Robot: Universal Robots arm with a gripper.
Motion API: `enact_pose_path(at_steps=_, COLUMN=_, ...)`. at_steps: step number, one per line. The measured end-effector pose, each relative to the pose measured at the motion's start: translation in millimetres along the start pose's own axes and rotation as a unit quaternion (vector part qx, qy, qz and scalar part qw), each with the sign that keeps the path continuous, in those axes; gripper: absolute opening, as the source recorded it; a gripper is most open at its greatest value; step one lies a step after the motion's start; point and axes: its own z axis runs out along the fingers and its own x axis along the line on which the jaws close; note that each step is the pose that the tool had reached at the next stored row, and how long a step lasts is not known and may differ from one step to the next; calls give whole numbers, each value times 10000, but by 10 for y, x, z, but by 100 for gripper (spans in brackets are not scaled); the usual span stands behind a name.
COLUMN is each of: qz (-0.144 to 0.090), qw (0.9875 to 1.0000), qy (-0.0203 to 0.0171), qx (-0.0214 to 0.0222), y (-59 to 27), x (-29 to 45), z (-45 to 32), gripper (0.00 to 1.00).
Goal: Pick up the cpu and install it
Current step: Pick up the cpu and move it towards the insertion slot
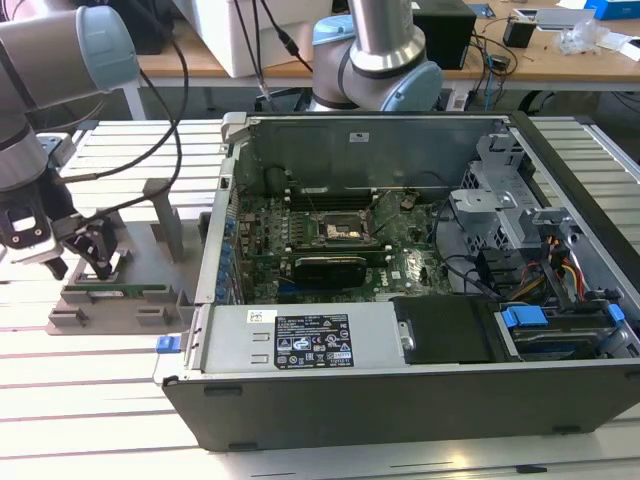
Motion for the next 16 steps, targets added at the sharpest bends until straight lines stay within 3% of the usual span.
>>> enact_pose_path(at_steps=9, qz=-7, qw=10000, qy=6, qx=17, y=51, x=-4, z=130, gripper=66)
enact_pose_path(at_steps=10, qz=-9, qw=10000, qy=10, qx=20, y=52, x=-7, z=127, gripper=66)
enact_pose_path(at_steps=12, qz=-11, qw=10000, qy=-17, qx=1, y=59, x=-23, z=102, gripper=66)
enact_pose_path(at_steps=16, qz=-12, qw=10000, qy=-6, qx=60, y=56, x=-22, z=-7, gripper=66)
